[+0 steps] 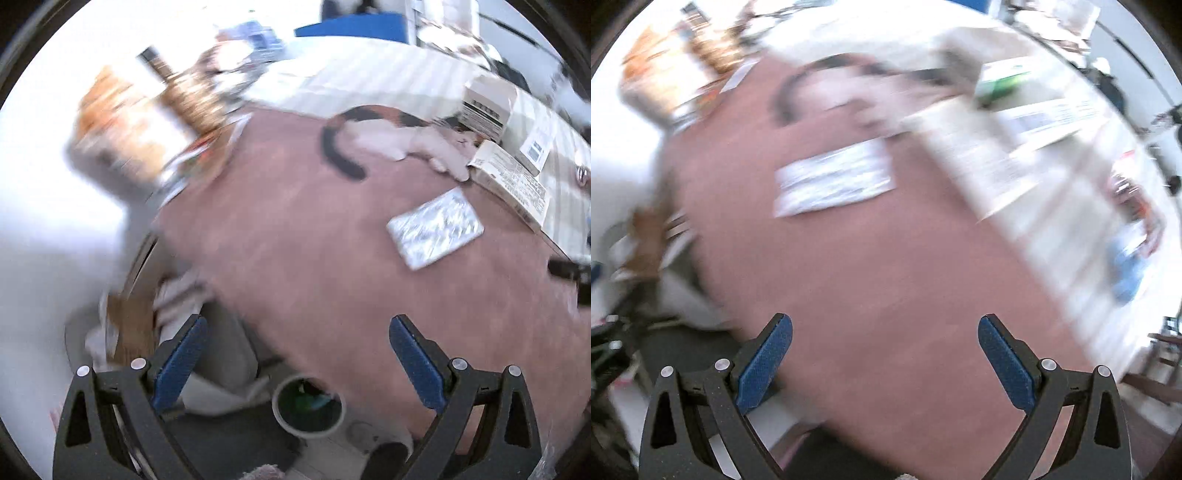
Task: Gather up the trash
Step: 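Move both tools back over the table toward the blister pack and box, then grasp the silver blister pack with the left tool while the right tool grasps the white medicine box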
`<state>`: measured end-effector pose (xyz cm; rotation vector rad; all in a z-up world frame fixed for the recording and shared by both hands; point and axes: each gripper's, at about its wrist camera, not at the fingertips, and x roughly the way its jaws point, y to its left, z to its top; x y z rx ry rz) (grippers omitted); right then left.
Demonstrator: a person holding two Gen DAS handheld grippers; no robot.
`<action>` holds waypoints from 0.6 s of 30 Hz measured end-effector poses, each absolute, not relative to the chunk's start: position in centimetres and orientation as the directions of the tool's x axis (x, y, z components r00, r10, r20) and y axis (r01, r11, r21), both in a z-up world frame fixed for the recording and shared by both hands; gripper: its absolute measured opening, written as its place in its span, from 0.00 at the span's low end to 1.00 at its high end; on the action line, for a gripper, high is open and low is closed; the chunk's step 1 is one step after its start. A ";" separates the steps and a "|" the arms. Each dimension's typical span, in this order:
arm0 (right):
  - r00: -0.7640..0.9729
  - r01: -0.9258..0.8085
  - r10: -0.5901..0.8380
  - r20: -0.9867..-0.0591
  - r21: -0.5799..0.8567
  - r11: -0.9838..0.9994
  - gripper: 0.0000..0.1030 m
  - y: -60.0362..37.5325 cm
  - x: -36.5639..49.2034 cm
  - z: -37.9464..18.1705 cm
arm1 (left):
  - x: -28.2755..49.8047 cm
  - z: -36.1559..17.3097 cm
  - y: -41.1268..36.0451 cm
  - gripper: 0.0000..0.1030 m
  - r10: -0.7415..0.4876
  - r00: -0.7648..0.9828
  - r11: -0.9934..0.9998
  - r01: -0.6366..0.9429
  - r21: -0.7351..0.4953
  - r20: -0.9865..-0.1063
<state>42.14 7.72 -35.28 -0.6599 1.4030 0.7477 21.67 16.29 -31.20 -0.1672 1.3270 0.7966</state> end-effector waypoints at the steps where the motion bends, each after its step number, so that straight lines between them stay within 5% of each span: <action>1: 0.034 -0.787 0.057 -0.998 0.009 0.616 0.99 8.0 43.5 -35.8 | 23.5 -32.2 17.0 0.98 0.420 0.014 0.747 -0.574 0.336 -0.908; 5: 0.077 -0.825 -0.034 -0.996 -0.083 0.559 0.99 10.7 49.8 -39.9 | 29.6 -35.3 18.7 0.98 0.361 0.010 0.826 -0.469 0.314 -0.933; 11: 0.001 -0.867 -0.049 -0.999 -0.025 0.498 0.98 13.8 51.8 -43.9 | 34.9 -38.6 17.9 0.98 0.242 -0.002 0.950 -0.202 0.237 -0.970; 14: 0.005 -0.858 -0.027 -1.000 -0.018 0.513 0.87 13.5 51.8 -43.9 | 36.5 -40.1 17.4 0.98 0.197 -0.038 0.977 -0.077 0.200 -0.980; 18: -0.043 -0.794 -0.059 -0.997 -0.002 0.608 0.87 9.3 52.3 -43.9 | 37.9 -42.0 16.7 0.98 0.157 -0.095 0.987 0.045 0.154 -0.983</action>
